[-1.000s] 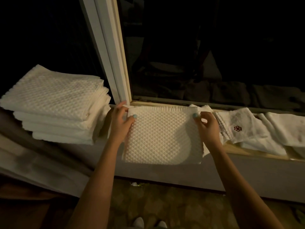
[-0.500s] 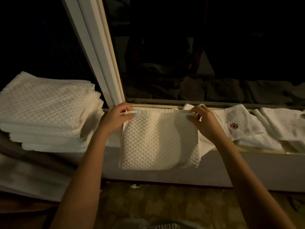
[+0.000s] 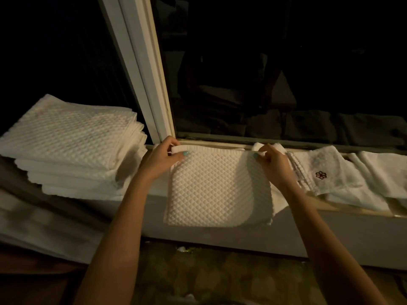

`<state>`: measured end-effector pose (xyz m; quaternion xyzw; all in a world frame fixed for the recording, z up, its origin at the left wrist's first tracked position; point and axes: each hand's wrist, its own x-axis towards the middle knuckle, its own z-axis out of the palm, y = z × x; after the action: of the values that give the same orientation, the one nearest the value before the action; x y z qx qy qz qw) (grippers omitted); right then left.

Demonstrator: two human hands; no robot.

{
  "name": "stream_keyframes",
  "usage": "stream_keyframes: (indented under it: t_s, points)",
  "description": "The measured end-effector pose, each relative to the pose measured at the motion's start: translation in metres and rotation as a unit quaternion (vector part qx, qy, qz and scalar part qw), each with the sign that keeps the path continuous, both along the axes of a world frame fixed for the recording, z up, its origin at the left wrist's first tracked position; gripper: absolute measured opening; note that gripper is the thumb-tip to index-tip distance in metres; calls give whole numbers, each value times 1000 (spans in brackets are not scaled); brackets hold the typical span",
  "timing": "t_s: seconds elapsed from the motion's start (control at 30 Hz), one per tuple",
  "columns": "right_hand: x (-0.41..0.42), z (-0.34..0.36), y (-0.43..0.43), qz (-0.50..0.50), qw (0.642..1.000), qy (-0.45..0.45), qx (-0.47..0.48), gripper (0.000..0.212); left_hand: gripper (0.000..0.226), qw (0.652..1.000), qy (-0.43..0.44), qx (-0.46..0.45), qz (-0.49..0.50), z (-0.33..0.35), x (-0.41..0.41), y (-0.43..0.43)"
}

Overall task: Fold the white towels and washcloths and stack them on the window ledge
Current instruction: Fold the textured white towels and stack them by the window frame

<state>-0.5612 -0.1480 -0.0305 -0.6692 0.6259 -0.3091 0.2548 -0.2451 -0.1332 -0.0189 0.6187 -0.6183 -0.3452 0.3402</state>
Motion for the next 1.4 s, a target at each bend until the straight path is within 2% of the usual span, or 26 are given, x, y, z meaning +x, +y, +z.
stream_keyframes:
  t_s: [0.17, 0.27, 0.37, 0.43, 0.53, 0.6, 0.7, 0.8, 0.93, 1.07, 1.23, 1.4]
  points:
    - [0, 4, 0, 9, 1000, -9, -18, 12, 16, 997, 51, -63, 20, 4, -5, 12]
    - [2, 3, -4, 13, 1000, 2, -13, 13, 15, 995, 33, -76, 47, 1, -6, 15]
    - [6, 0, -3, 23, 1000, 8, -2, 12, 11, 997, -10, -26, 76, -11, -12, 16]
    - [7, -2, -3, 18, 1000, 5, 1, 11, 12, 994, 30, 7, 104, -11, -16, 18]
    - [4, -5, -2, -3, 1000, -5, -5, 10, 39, 984, 135, 77, 84, -4, -11, 21]
    - [4, -6, 0, -12, 1000, -17, -5, 11, 48, 983, 130, 112, 71, -3, -9, 27]
    - [3, -8, 1, -33, 999, -24, 13, 32, 32, 985, 92, 104, 103, -5, -19, 32]
    - [-4, -6, 14, -46, 996, -31, 69, 49, 13, 982, 84, 81, 146, -5, -29, 33]
    - [-1, -1, 59, 37, 989, -64, 126, 70, 14, 977, 81, 73, 184, -5, -35, 36]
    - [4, -7, 72, 39, 988, -103, 107, 80, 32, 968, 76, 87, 223, -9, -36, 44]
    - [6, -10, 67, 33, 991, -61, 117, 79, 67, 961, 107, 148, 208, -15, -35, 84]
    - [4, -12, 72, 32, 990, -65, 120, 81, 78, 950, 167, 166, 205, -25, -44, 101]
